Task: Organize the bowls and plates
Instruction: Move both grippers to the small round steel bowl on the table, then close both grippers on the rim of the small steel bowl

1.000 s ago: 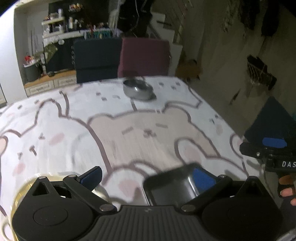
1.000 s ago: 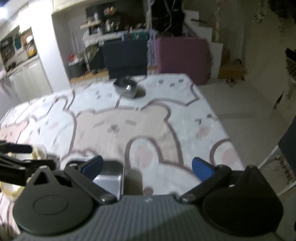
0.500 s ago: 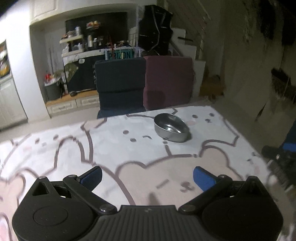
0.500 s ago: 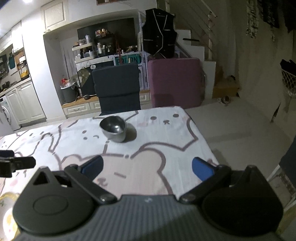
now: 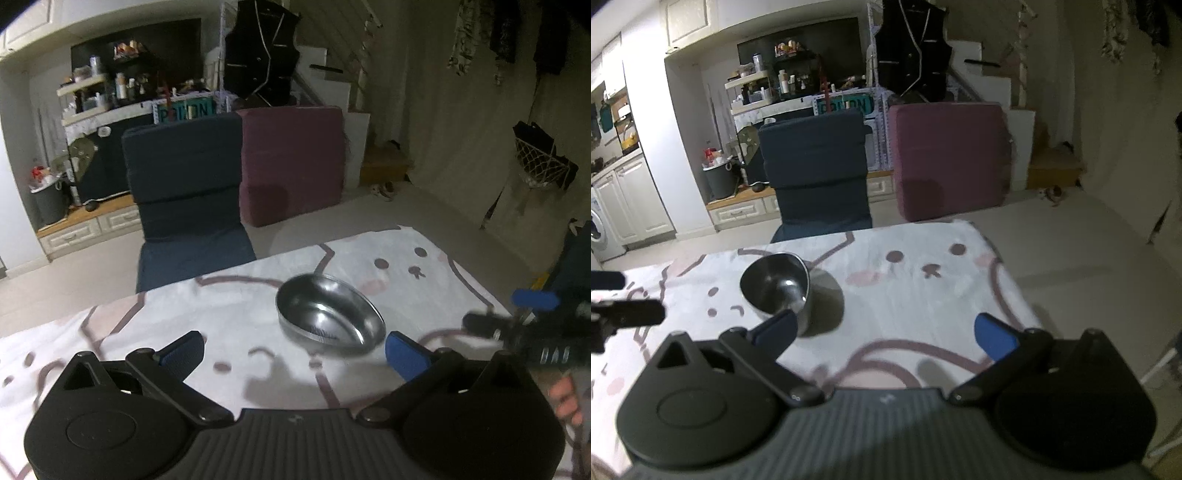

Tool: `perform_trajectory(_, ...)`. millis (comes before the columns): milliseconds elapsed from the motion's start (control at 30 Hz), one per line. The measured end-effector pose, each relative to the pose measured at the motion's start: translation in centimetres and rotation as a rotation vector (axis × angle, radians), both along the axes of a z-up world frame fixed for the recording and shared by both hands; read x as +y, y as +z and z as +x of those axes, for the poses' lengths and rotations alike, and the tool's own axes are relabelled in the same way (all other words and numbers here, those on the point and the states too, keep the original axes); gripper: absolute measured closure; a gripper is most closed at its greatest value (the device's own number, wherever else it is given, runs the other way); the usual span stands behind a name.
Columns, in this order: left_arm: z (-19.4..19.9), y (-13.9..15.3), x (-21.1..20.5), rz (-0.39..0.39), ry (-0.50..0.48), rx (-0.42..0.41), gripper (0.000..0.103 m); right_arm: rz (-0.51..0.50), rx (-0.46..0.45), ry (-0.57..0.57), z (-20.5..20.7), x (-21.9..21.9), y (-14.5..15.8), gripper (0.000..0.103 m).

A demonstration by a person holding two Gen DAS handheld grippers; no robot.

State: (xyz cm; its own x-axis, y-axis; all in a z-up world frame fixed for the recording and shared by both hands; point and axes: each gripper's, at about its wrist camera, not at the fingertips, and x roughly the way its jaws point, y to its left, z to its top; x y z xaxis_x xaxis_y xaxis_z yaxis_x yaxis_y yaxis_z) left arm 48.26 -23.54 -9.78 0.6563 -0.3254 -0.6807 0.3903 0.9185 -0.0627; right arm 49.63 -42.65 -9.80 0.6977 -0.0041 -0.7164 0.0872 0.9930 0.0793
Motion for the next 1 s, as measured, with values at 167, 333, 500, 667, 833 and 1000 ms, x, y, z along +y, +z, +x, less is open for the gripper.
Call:
perform_trajectory(167,4.5,-2.0,-0.6,-0.02,-0.022,0.065,0.03,0.016,0.034,0.039,3.1,0.8,-2.8,0.001)
perform_trajectory(333,7.4,-4.4,-1.1,-0.017,-0.005,0.11,0.061,0.109,0.06,0.053,4.9,1.1,-3.7,0.024)
perform_trajectory(500,8.7,-6.0,-1.7,0.018,0.0,0.132,0.071,0.153,0.088,0.052,5.9,2.1,-4.3,0.029)
perform_trajectory(667,9.5,-6.5,-2.1,0.048,0.003,0.131,0.071,0.177,0.105,0.042,6.5,2.7,-5.2,0.029)
perform_trajectory(833,9.7,-6.6,-2.2,0.074,0.01,0.113,0.072,0.152,0.114,0.021,7.1,3.3,-6.3,0.034)
perform_trajectory(1000,9.1,-6.6,-2.2,0.084,0.004,0.111,0.08,0.145,0.108,0.049,6.6,3.4,-6.2,0.04)
